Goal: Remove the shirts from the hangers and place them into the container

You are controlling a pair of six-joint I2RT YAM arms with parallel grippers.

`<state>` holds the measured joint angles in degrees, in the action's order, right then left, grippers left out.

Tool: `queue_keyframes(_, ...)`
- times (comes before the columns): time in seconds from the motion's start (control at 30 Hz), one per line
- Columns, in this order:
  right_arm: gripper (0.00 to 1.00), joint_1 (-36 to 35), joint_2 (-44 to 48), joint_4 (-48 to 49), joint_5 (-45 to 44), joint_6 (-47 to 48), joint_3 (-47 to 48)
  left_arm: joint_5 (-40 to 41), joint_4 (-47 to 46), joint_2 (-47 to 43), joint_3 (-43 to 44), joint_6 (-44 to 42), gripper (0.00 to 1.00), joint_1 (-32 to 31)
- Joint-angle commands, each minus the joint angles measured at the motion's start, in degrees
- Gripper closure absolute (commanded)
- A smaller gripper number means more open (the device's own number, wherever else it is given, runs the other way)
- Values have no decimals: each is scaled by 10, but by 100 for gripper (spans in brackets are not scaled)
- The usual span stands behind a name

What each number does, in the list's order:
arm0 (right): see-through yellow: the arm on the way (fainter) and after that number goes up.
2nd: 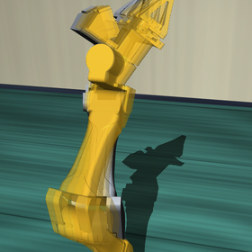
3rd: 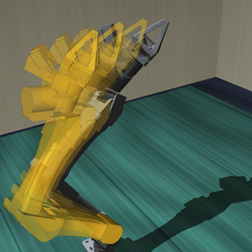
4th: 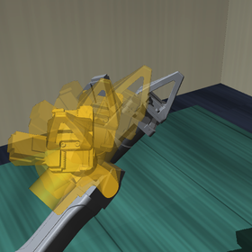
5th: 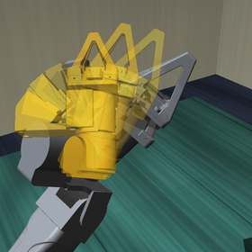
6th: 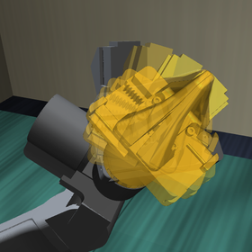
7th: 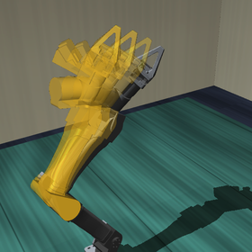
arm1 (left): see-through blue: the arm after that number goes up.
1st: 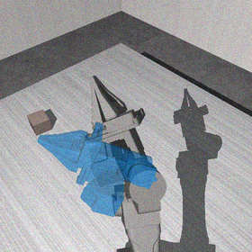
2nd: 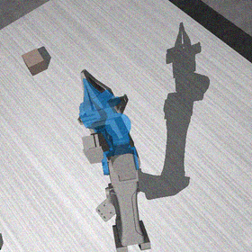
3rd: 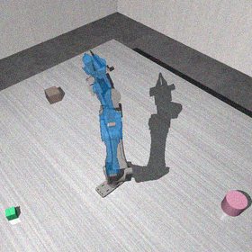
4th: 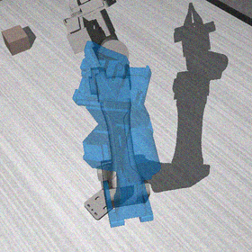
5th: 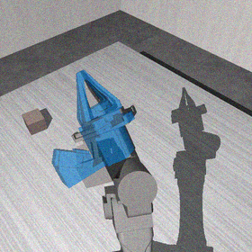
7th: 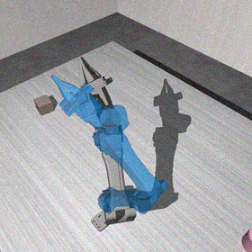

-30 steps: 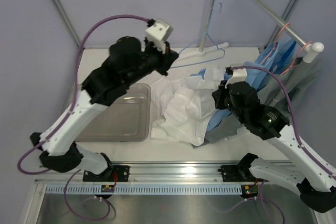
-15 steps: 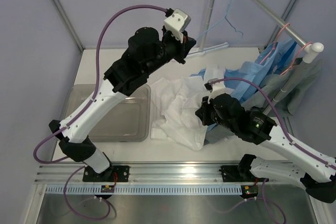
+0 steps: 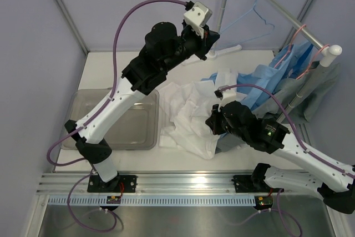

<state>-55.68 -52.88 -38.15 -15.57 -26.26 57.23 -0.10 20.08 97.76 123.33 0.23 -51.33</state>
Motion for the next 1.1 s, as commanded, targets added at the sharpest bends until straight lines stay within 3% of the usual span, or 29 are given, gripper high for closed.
queue_keyframes(0.0,100,-10,2,9,-15,-8,24,-29,-37,20,33,-5,100,1)
queue_keyframes(0.4,100,-15,2,7,-28,-8,35,-25,-27,42,24,22,100,2)
queue_keyframes(0.47,100,-14,0,6,-30,-6,40,-7,-16,32,17,21,89,2)
queue_keyframes(0.5,100,-14,-5,9,-29,-3,43,9,-15,26,3,21,67,2)
queue_keyframes(0.53,100,-14,-7,9,-27,-3,45,32,-13,18,-4,17,52,2)
queue_keyframes(0.63,100,-15,-18,16,-25,-2,50,107,4,-23,-33,2,19,2)
queue_keyframes(0.77,100,-15,-29,21,-32,-3,53,192,32,-84,-46,-37,6,2)
queue_keyframes(0.9,100,-15,-57,19,-46,0,77,267,67,-197,-83,-44,5,2)
queue_keyframes(0.97,100,-15,-76,17,-60,7,110,249,87,-250,-151,-16,6,2)
queue_keyframes(1.07,100,-14,-126,8,-88,35,182,148,82,-364,-263,34,9,2)
